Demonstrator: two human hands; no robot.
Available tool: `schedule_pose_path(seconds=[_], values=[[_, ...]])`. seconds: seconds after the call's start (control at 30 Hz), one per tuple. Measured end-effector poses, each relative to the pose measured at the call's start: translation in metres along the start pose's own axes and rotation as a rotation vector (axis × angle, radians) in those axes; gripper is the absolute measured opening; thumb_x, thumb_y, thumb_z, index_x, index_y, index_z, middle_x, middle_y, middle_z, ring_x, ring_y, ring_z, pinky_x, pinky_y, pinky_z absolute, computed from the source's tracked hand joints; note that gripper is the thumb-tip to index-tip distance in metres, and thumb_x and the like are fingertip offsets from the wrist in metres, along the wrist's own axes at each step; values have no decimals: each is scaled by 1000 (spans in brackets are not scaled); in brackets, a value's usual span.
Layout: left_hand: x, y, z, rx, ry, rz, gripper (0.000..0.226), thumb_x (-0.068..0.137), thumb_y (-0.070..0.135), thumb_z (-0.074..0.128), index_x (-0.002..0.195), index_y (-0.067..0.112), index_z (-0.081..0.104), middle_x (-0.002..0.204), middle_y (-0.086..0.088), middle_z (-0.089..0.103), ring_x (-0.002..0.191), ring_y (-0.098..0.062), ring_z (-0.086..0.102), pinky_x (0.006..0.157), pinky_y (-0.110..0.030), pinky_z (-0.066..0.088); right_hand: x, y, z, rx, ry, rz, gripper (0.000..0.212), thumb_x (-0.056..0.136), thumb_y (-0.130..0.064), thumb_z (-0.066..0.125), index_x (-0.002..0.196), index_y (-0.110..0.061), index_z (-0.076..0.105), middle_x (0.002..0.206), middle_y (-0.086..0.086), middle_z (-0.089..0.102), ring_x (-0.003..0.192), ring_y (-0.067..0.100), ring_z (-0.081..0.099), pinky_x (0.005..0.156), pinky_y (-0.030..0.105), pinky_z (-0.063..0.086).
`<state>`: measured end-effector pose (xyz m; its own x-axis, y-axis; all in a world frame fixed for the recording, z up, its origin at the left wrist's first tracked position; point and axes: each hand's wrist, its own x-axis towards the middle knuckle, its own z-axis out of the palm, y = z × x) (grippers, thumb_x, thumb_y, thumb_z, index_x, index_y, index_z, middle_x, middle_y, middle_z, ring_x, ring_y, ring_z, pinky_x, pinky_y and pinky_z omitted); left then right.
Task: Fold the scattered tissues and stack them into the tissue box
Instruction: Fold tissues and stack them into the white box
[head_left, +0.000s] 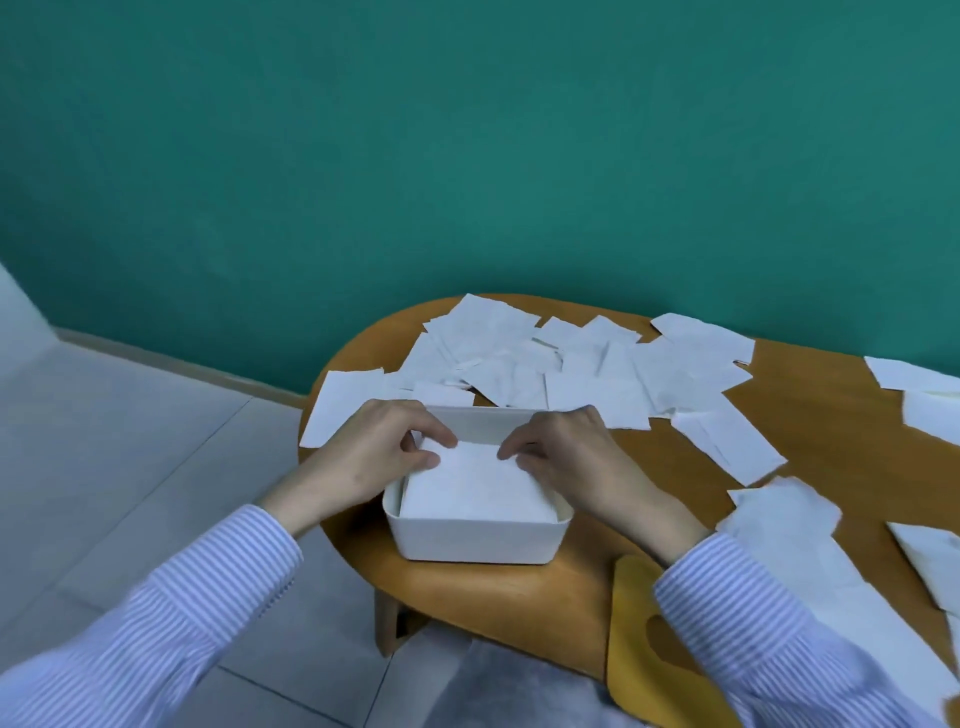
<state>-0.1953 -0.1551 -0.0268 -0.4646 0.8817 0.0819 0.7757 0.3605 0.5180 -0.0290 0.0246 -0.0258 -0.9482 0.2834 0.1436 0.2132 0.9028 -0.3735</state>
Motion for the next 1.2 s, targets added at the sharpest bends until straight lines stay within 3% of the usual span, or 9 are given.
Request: schedule_pose_path(seconds=[0.1,0.27,0.43,0.5,0.6,0.83,0.97,1.1,1.2], values=[[5,-3,5,136,-47,68,26,92,20,70,114,35,72,101,21,60,86,2,50,77,-21,39,3,0,3,-84,10,0,30,94,-12,52,104,-31,73,103,-13,69,97,11,57,93,25,21],[1,-2,7,401,16,156,37,95,33,65,131,36,61,131,16,55,121,-10,42,93,-29,33,-3,3,6,-167,84,-117,23,91,-26,62,111,-37,68,112,-12,62,106,14,54,103,29,20],[-6,12,7,293,-114,189,53,94,41,66,144,35,52,150,20,46,138,-8,43,113,-32,37,-3,3,0,-320,-56,-232,39,88,-44,68,126,-40,62,126,-14,62,126,13,51,118,36,1],[-2,16,6,340,-194,163,55,93,40,67,145,34,51,149,16,49,135,-13,48,110,-35,41,0,-2,-1,-357,-191,-223,46,89,-49,64,134,-40,57,137,-16,57,134,9,45,120,39,-4],[2,20,9,446,-259,136,53,94,43,65,145,36,51,141,12,59,123,-18,53,98,-24,36,4,-5,0,-380,-331,-149,49,90,-49,62,138,-42,52,140,-18,54,137,9,41,120,42,-10],[6,37,11,597,-362,96,43,100,42,56,142,34,54,130,2,63,117,-23,51,89,-25,29,8,-7,4,-395,-374,-121,45,90,-48,63,133,-43,56,135,-19,59,134,10,45,118,44,-16],[2,44,7,587,-259,123,36,98,46,54,130,31,61,121,5,68,112,-20,58,85,-29,36,-5,-3,-6,-210,-205,-97,43,92,-46,60,134,-38,57,136,-15,58,134,10,44,121,38,-5],[-5,64,12,409,-7,149,49,102,54,43,147,36,46,151,15,48,137,-10,44,109,-31,34,-41,11,-20,-203,175,-38,42,93,-37,64,134,-34,58,140,-11,56,133,14,48,118,38,18],[0,93,28,353,122,212,48,104,53,37,148,36,44,153,15,44,139,-8,41,109,-30,32,-73,31,-33,-254,322,45,39,89,-33,70,128,-32,64,136,-6,61,126,20,56,111,43,35]])
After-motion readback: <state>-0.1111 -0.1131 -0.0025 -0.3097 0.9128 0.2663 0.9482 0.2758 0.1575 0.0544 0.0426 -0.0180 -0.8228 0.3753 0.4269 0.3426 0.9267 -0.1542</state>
